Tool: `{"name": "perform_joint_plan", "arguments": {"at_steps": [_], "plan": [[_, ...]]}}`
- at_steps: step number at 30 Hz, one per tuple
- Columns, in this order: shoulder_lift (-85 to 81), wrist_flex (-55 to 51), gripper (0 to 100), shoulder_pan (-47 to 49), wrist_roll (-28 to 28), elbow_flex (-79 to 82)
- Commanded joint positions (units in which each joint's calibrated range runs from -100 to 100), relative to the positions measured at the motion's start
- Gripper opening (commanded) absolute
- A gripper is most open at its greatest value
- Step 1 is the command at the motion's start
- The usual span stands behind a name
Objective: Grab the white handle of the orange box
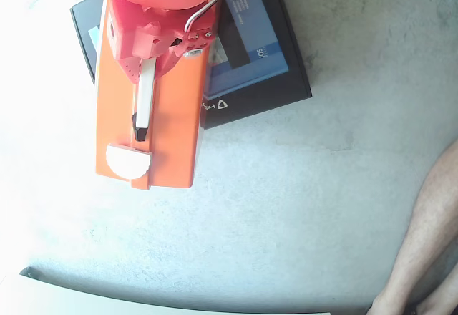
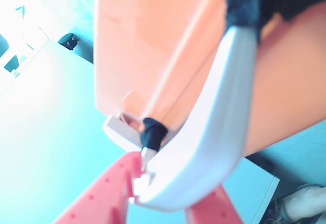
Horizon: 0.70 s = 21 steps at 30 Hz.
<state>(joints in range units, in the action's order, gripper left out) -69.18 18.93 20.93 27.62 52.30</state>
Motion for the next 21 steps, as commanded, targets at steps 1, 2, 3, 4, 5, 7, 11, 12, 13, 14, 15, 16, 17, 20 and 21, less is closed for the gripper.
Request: {"name": "perform_joint_plan", "arguments": {"at_steps": [1, 2, 3, 4, 5, 7, 11, 12, 13, 14, 15, 16, 17, 20, 21], "plan": [[0.73, -1.08, 2, -3.53, -6.39, 1.63], [0.73, -1.08, 2, -4.69, -7.43, 1.89], [0.73, -1.08, 2, -5.78, -8.32, 2.16], [0.73, -1.08, 2, -6.78, -9.42, 2.33], [0.73, -1.08, 2, -7.25, -10.2, 2.42], [0.82, -1.93, 1, -8.49, -11.4, 2.87], [-0.03, -9.29, 1, -8.33, -13.28, 3.22], [-0.03, -10.98, 1, -8.33, -13.28, 3.22], [-0.11, -12.75, 1, -8.26, -13.18, 3.22], [-0.11, -14.53, 1, -8.1, -12.86, 3.22], [-0.11, -16.82, 1, -7.71, -12.81, 3.04], [-0.11, -18.68, 1, -7.09, -12.76, 3.04], [-0.11, -20.79, 1, -6.55, -12.18, 3.04], [-0.11, -26.21, 1, -6.24, -9.89, 3.04], [-0.03, -27.56, 1, -6.24, -9.89, 3.13]]}}
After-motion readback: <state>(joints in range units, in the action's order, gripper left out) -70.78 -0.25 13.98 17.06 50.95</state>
